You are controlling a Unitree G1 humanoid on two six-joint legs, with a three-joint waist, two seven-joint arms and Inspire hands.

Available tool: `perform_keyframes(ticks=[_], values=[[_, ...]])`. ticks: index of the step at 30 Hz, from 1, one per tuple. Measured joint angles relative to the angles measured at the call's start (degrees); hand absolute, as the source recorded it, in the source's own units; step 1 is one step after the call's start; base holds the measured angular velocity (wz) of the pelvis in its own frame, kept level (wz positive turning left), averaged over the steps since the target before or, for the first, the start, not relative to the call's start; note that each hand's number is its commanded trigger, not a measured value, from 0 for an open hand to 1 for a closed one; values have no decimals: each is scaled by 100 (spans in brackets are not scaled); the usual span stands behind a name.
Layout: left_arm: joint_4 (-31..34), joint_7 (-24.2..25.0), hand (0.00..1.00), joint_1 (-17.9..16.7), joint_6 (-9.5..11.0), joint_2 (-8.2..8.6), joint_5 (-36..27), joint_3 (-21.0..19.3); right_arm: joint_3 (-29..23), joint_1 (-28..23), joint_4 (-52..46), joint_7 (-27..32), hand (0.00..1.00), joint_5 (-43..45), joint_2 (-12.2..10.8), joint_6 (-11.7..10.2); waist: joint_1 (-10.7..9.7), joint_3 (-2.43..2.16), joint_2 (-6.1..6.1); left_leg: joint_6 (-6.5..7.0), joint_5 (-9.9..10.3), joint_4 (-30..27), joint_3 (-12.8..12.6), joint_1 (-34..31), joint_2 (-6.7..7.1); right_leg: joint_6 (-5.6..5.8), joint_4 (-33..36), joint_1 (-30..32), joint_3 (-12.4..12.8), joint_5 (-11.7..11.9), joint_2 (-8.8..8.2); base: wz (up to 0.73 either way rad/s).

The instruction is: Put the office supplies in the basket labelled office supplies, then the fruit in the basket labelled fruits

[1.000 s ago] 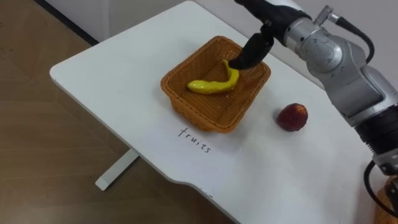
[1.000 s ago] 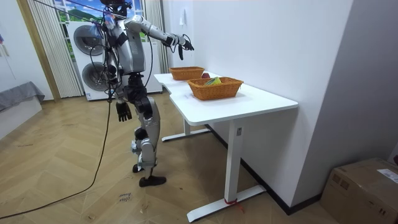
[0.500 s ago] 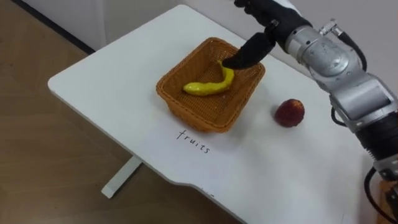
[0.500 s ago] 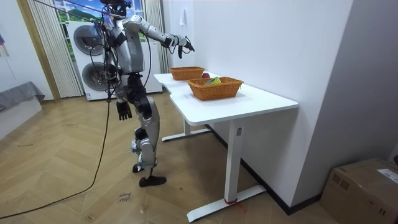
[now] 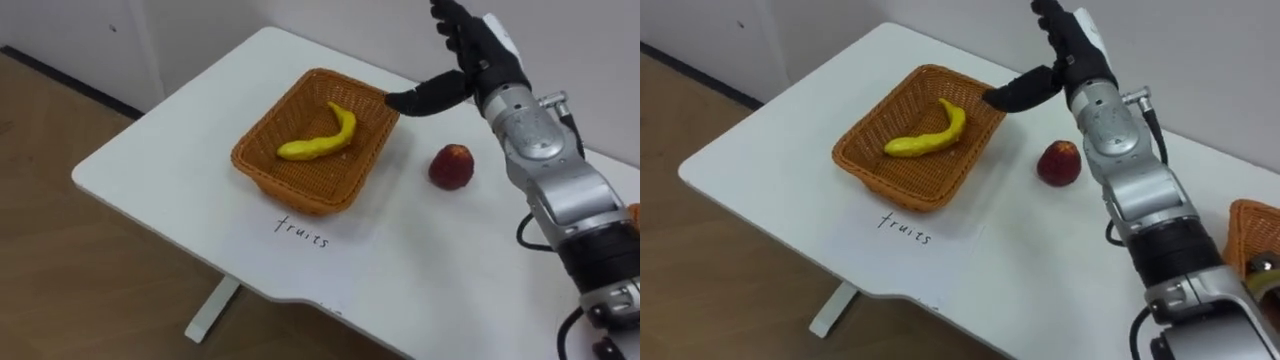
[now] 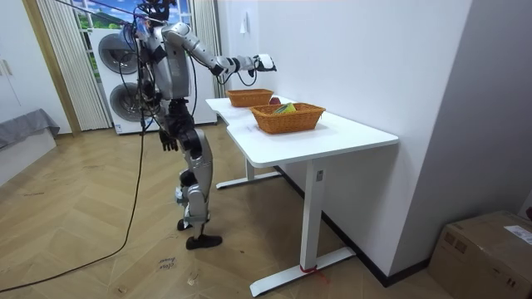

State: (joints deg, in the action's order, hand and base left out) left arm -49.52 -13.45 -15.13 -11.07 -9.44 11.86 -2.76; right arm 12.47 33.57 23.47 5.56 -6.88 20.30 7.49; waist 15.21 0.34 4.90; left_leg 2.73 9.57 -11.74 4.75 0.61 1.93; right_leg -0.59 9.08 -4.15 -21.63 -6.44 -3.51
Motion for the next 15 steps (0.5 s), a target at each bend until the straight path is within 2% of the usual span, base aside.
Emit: perform_keyframes(ticks=[1,5,12,14,15], values=[[17,14,0,9,9,6,0,0,-65,-13,0,132,0,-1,-91,0,-38,1,-8,0,-6,-1,-9,8,-2,2,9,0,17,-2,2,-5],[16,52,0,-2,29,48,2,-1,-135,-14,-1,462,0,-104,-209,-64,-76,17,-46,6,-6,13,-77,75,-10,17,69,-2,25,-11,-9,-8],[11,81,0,-59,113,109,3,1,-293,-16,0,751,0,-344,-213,-283,-102,31,-70,19,3,11,-87,67,0,17,72,-1,-48,-11,-30,-1],[10,125,0,-143,113,114,3,0,-317,-76,0,757,0,-349,-212,-326,-113,22,-78,18,4,10,-81,65,0,17,69,-2,-52,-11,-29,2],[11,129,0,-219,113,118,4,-1,-320,-179,-1,757,0,-361,-213,-378,-114,1,-82,19,4,9,-75,66,0,17,69,-7,-59,-11,-29,0]])
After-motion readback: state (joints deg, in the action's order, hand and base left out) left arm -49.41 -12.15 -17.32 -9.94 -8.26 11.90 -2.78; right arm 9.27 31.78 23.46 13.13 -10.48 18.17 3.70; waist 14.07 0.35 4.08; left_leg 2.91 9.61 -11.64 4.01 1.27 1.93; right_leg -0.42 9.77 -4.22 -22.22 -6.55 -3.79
